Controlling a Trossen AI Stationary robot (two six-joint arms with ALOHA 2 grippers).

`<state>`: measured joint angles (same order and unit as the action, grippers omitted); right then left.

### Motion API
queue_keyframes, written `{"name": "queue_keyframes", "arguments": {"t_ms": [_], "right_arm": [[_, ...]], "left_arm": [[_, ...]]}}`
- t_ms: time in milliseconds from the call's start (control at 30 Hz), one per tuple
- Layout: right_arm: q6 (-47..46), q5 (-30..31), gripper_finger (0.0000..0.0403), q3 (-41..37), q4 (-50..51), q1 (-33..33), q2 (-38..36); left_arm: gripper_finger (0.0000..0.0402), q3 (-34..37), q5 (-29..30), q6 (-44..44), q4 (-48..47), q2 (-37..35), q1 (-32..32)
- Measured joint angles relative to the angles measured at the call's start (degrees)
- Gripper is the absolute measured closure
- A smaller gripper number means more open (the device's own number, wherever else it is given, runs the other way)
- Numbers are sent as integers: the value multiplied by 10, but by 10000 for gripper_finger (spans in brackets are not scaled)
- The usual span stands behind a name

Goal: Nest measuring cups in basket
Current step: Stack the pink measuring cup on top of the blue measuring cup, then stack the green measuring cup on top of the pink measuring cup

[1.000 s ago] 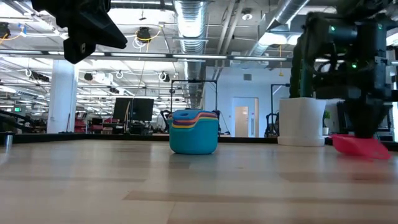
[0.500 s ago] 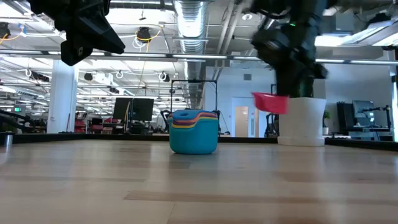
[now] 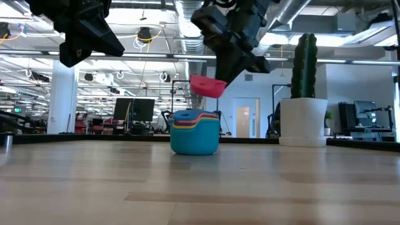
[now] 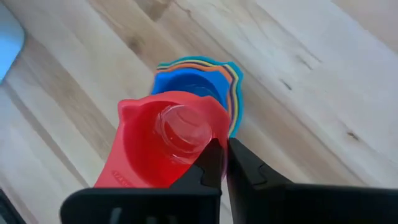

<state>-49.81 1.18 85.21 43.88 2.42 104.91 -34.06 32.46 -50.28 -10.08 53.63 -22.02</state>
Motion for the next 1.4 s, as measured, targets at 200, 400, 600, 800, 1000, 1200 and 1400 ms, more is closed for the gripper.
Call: {"name": "queue_keyframes", "arguments": {"t_ms": [200, 400, 600, 800, 1000, 1200, 1400], "right_arm": [[7, -16, 385, 38, -3, 0, 51], [9, -32, 371, 38, -18, -1, 65], [3, -59, 364, 38, -17, -8, 70], [-5, -46, 327, 37, -22, -11, 70], [2, -45, 294, 37, -22, -15, 70], [23, -36, 273, 37, -22, -13, 70], [50, -21, 257, 37, 27, 8, 42]], "left_arm": [[379, 0, 0, 0, -1, 0, 0], [379, 0, 0, 0, -1, 0, 0], [379, 0, 0, 0, -6, 0, 0], [379, 0, -1, 0, -10, 0, 0], [379, 0, -1, 0, -10, 0, 0], [379, 0, -1, 0, -10, 0, 0], [379, 0, -1, -2, -12, 0, 0]]}}
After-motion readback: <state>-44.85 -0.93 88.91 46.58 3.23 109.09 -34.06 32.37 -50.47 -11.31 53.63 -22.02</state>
